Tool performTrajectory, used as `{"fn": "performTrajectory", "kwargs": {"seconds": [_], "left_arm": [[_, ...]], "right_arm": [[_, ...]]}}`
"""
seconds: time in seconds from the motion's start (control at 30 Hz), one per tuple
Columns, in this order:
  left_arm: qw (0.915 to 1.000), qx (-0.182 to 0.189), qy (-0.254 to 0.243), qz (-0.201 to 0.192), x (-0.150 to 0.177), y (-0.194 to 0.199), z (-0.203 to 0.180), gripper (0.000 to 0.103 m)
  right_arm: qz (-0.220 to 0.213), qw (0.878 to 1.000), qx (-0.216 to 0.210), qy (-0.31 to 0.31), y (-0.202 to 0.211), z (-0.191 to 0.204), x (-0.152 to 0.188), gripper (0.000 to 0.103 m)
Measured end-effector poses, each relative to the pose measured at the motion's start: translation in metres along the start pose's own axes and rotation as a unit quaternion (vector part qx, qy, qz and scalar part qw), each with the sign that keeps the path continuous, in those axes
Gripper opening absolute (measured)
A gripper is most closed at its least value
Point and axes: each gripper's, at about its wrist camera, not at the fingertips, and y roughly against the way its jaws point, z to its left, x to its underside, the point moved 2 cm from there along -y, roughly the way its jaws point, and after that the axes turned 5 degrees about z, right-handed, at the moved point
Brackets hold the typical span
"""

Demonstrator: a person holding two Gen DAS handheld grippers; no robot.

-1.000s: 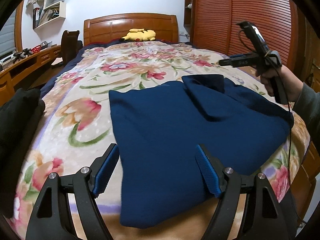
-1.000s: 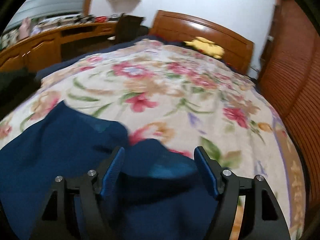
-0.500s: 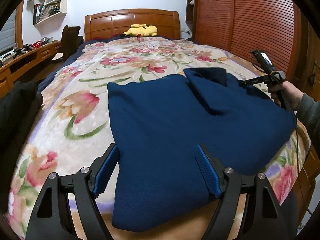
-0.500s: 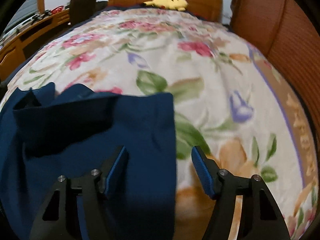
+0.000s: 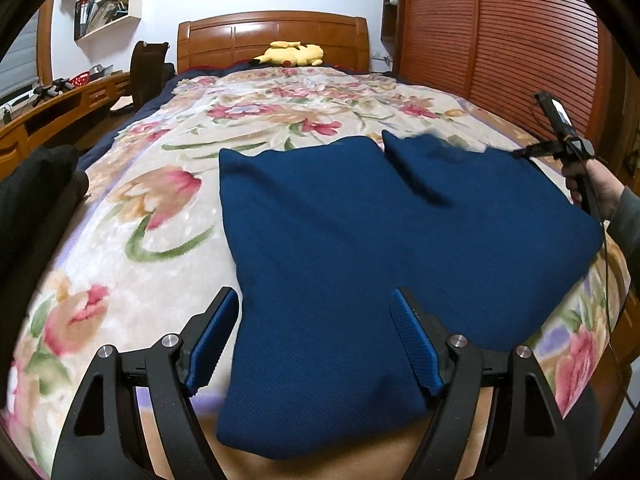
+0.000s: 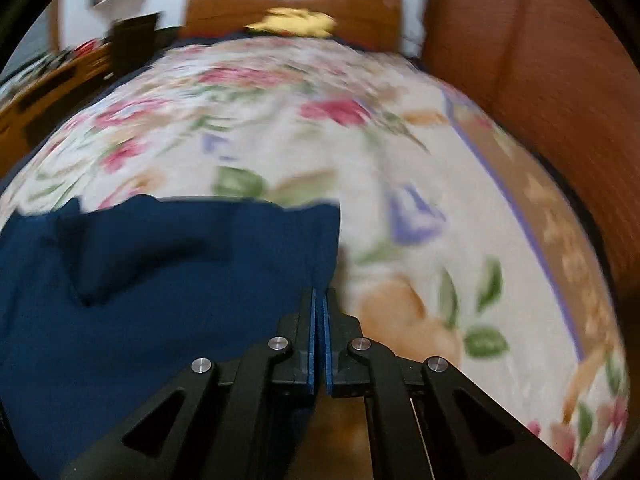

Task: Fold large clothes
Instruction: 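Grasp the jacket edge again with the right tool and straighten it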

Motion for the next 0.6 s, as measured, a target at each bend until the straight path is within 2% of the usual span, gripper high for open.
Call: {"fn": "performTrajectory", "kwargs": {"seconds": [0.07,0.13,0.23,0.33,0.5,0.57,0.6], "left_arm": [[1.0000,-0.001,-0.001,0.000,0.000,0.001,0.000,0.079],[1.0000,-0.002,-0.003,0.000,0.000,0.005,-0.002,0.079],[0.9999,0.000,-0.005,-0.009,-0.002,0.013,-0.003,0.079],[0.9998,0.002,-0.007,-0.020,-0.003,0.022,-0.006,0.079],[0.9994,0.012,-0.010,-0.031,-0.004,0.034,-0.013,0.079],[0.9992,0.018,-0.013,-0.034,-0.003,0.037,-0.018,0.079],[0.9990,0.020,-0.015,-0.036,-0.003,0.040,-0.020,0.079]], "right_arm": [[0.000,1.000,0.003,-0.015,-0.002,-0.011,0.006,0.002],[-0.008,0.999,0.032,-0.026,0.003,-0.022,0.011,0.003],[-0.029,0.999,0.004,-0.035,0.020,-0.032,0.016,0.003],[-0.050,0.999,0.010,-0.009,0.043,-0.030,0.026,0.003],[-0.077,0.997,-0.006,0.027,0.087,-0.010,0.053,0.007],[-0.079,0.996,-0.016,0.038,0.097,-0.005,0.067,0.022],[-0.077,0.996,-0.023,0.045,0.101,-0.002,0.073,0.045]]}}
